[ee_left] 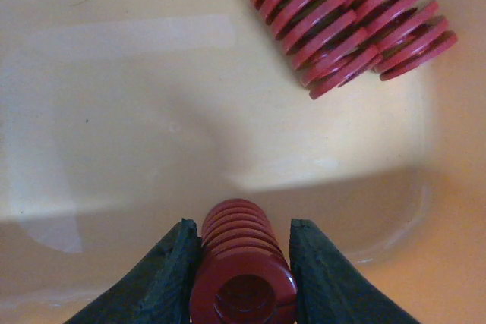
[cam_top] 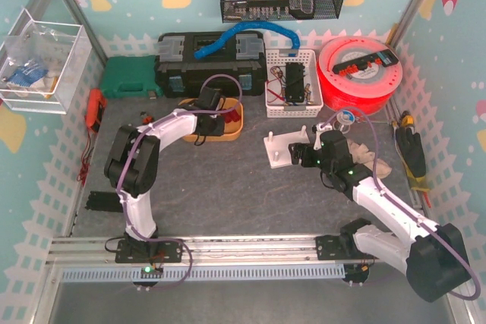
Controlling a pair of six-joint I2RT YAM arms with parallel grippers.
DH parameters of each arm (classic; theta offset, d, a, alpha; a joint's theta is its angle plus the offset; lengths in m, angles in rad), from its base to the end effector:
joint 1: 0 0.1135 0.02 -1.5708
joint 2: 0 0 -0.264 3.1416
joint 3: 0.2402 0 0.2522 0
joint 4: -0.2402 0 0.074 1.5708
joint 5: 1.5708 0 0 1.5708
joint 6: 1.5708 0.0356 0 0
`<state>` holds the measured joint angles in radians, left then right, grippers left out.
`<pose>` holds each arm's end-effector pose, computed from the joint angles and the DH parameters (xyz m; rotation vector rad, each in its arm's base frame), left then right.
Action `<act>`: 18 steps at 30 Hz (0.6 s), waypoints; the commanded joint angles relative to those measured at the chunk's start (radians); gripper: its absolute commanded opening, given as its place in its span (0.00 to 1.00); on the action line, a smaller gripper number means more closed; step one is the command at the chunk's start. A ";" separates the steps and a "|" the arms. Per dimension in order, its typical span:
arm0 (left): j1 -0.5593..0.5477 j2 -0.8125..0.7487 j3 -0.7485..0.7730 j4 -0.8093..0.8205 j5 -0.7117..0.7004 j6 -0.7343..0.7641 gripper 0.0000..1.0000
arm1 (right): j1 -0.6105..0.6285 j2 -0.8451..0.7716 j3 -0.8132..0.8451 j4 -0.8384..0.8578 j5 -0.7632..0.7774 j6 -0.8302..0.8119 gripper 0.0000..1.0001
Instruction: Install the large spring
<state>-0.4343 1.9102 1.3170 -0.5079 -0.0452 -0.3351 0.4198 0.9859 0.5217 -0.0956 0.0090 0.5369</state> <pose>0.3582 -0.1644 0.1776 0.1186 2.6810 -0.1848 0.1946 0.0865 0.2194 0.1331 2.1772 0.5470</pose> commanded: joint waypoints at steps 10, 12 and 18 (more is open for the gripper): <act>-0.004 -0.079 0.056 -0.012 -0.074 0.007 0.12 | 0.007 0.028 0.033 0.041 -0.017 0.038 0.99; -0.004 -0.115 0.047 0.013 -0.067 0.007 0.09 | 0.006 0.028 0.051 0.043 -0.022 0.087 0.99; -0.020 -0.288 -0.087 0.219 -0.006 0.016 0.03 | 0.007 0.047 0.090 0.139 -0.188 0.209 0.99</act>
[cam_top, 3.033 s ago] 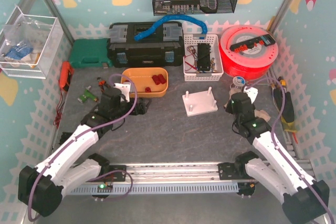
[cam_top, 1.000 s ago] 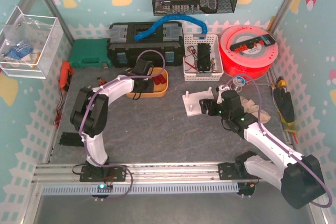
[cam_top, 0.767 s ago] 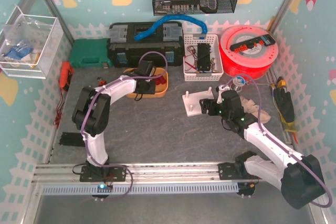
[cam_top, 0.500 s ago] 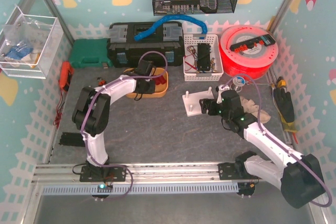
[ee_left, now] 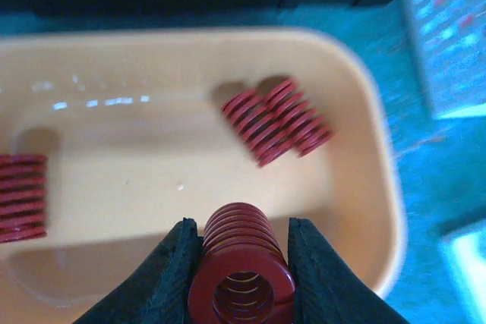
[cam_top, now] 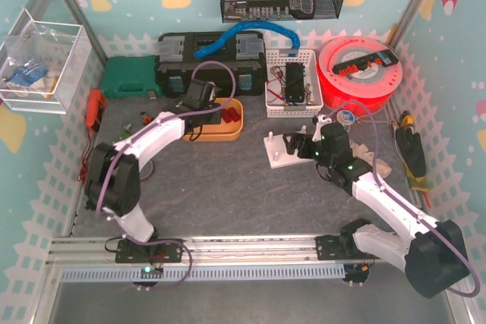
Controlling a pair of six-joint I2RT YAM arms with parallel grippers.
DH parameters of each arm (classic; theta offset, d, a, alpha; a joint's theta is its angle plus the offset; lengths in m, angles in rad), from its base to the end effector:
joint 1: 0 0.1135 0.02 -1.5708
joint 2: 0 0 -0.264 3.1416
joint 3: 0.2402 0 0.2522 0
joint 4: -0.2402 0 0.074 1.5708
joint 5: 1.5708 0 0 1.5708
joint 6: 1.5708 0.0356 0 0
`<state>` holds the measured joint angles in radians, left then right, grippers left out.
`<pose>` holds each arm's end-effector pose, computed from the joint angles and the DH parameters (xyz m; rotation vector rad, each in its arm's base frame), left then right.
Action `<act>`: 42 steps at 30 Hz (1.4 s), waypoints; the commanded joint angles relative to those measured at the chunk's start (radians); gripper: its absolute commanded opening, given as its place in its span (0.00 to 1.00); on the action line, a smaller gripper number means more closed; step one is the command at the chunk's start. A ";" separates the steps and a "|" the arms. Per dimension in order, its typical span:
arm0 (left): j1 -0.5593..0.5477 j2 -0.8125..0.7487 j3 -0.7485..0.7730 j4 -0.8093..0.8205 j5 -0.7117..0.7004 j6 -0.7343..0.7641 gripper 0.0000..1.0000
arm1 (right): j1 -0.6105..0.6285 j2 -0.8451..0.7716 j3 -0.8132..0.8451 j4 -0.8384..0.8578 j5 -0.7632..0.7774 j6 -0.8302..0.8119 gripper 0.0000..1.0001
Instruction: Install the large spring
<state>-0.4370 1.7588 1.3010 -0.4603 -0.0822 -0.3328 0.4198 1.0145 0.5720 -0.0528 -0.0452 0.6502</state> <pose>0.3474 -0.1591 0.2314 0.0954 2.4964 -0.2222 0.2039 0.0928 0.2349 0.2175 2.1309 0.6929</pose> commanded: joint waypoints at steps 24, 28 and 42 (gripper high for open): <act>-0.146 -0.583 -0.706 1.267 0.274 0.022 0.00 | 0.107 0.315 0.092 0.957 -0.323 0.908 0.65; -0.168 -0.575 -0.709 1.312 0.284 0.024 0.00 | 0.152 0.385 0.152 1.001 -0.314 0.928 0.63; -0.209 -0.551 -0.738 1.408 0.277 0.052 0.00 | 0.240 0.475 0.240 1.113 -0.314 0.968 0.53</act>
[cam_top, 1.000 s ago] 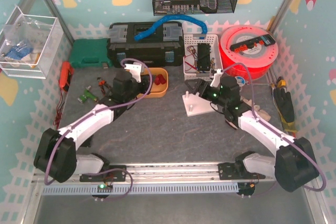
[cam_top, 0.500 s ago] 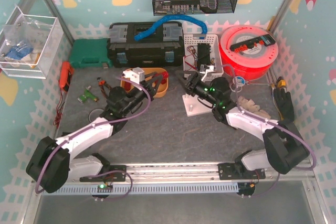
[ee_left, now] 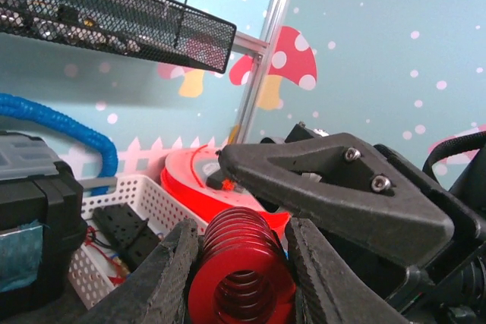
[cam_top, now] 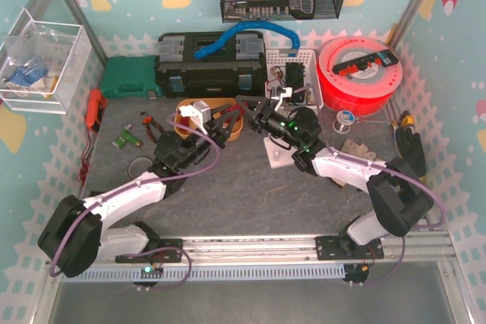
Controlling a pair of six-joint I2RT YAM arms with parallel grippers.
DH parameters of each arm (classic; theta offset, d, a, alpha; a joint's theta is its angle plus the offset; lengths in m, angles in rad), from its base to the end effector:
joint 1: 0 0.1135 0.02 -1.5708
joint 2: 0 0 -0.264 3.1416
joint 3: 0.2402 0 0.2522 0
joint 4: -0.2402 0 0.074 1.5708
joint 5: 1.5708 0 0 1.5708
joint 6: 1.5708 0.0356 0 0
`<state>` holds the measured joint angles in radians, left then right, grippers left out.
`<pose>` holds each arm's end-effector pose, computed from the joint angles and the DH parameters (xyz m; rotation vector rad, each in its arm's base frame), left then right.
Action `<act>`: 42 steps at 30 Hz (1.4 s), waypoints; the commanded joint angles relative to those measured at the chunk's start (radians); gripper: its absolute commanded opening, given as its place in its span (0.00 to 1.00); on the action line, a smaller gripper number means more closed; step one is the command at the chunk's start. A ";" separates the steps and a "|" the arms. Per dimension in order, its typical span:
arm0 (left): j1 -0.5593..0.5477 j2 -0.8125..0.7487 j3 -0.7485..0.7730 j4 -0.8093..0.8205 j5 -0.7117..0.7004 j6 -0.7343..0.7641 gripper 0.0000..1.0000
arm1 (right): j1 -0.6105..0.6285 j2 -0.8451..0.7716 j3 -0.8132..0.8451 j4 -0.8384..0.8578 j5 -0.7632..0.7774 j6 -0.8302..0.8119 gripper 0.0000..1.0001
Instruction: Install the large spring
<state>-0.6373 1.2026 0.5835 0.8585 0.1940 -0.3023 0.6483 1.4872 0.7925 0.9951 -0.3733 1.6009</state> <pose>0.2090 -0.1633 0.2923 0.4001 1.3370 -0.9186 0.2527 0.2077 0.2976 0.3679 1.6038 2.0807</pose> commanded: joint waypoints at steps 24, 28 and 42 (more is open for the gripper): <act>-0.002 -0.200 0.012 -0.492 -0.316 0.045 0.99 | -0.005 -0.184 -0.112 -0.276 0.312 -0.358 0.00; 0.004 -0.280 0.045 -0.691 -0.426 0.054 0.99 | -0.035 -0.214 -0.144 -0.387 0.402 -0.509 0.00; 0.038 -0.391 0.094 -1.012 -0.474 -0.026 0.99 | -0.159 -0.316 -0.236 -0.587 0.835 -1.058 0.00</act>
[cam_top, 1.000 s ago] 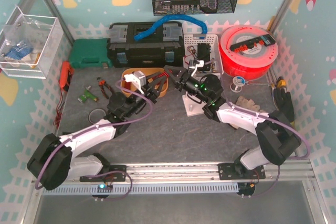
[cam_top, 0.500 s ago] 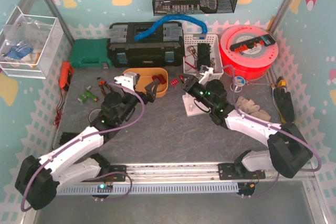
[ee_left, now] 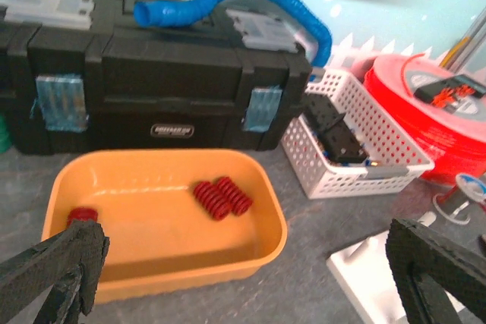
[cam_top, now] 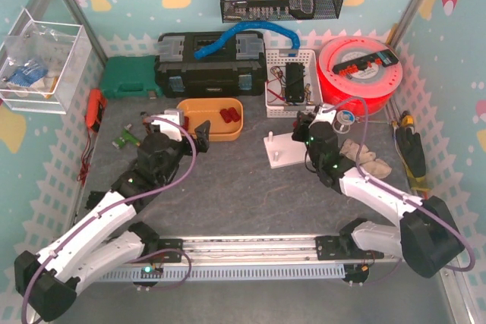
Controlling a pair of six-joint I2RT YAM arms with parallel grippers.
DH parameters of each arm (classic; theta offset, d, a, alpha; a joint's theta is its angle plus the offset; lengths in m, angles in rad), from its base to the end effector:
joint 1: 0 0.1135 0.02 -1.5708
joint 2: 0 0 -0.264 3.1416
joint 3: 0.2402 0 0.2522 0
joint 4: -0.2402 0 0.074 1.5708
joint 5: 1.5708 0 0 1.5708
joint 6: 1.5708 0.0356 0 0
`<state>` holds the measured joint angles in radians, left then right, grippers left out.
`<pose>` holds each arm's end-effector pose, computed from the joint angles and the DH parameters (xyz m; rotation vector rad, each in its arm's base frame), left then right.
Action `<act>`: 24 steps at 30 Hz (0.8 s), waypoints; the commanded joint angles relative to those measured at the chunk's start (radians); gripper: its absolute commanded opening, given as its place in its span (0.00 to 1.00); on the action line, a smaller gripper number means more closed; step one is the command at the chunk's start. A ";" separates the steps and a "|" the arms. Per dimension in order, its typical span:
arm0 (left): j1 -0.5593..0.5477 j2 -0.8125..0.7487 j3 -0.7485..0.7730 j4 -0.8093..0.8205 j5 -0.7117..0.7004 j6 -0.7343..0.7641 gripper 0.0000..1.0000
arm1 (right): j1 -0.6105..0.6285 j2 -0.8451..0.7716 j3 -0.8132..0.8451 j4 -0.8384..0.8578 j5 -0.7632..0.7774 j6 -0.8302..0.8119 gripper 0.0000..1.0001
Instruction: Install the large spring
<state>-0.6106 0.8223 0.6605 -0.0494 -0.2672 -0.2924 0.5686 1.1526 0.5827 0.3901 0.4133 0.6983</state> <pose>0.1674 -0.1056 0.3040 0.0912 1.7907 -0.4131 0.2237 0.1259 0.2540 0.4173 1.7194 0.5665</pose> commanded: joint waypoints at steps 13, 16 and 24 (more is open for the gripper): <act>0.017 -0.003 0.001 -0.098 0.063 -0.061 0.99 | -0.199 0.328 0.070 0.175 -0.043 -0.348 0.00; 0.016 0.000 0.001 -0.098 0.068 -0.052 0.99 | -0.199 0.345 0.068 0.203 -0.044 -0.346 0.00; 0.018 0.003 -0.002 -0.092 0.073 -0.042 0.99 | -0.199 0.380 0.073 0.204 -0.056 -0.338 0.00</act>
<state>-0.5976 0.8249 0.6605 -0.1379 -0.2111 -0.3370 0.3729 1.5234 0.6353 0.5453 0.3573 0.3729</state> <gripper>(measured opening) 0.990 0.289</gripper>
